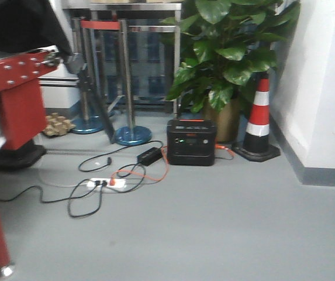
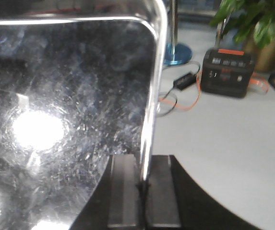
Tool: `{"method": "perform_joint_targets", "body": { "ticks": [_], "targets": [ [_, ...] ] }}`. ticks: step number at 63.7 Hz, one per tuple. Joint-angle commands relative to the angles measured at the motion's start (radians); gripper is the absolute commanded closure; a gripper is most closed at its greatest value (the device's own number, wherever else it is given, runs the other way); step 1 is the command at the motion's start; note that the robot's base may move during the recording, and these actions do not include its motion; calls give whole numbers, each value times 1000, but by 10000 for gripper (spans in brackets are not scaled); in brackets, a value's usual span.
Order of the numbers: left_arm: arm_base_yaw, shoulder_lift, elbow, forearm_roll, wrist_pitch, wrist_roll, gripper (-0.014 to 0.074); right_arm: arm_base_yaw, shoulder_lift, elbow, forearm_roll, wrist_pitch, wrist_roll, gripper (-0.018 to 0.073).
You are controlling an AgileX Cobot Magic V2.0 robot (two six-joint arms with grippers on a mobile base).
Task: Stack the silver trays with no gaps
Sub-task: 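Drive past the red table and cone toward the other blue-bin shelf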
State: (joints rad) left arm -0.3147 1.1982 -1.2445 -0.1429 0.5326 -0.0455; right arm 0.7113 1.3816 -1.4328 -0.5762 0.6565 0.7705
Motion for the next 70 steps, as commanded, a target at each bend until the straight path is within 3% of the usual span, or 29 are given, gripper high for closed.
{"method": "perform_joint_targets", "body": {
  "ticks": [1,70],
  "targets": [
    [-16,-9,-15,-52,-28,8,615,10,-9,-8,9,-160,-14,638],
    [-16,-9,-15,-52,-28,8,615,10,-9,-8,9,-171,-14,638]
  ]
}}
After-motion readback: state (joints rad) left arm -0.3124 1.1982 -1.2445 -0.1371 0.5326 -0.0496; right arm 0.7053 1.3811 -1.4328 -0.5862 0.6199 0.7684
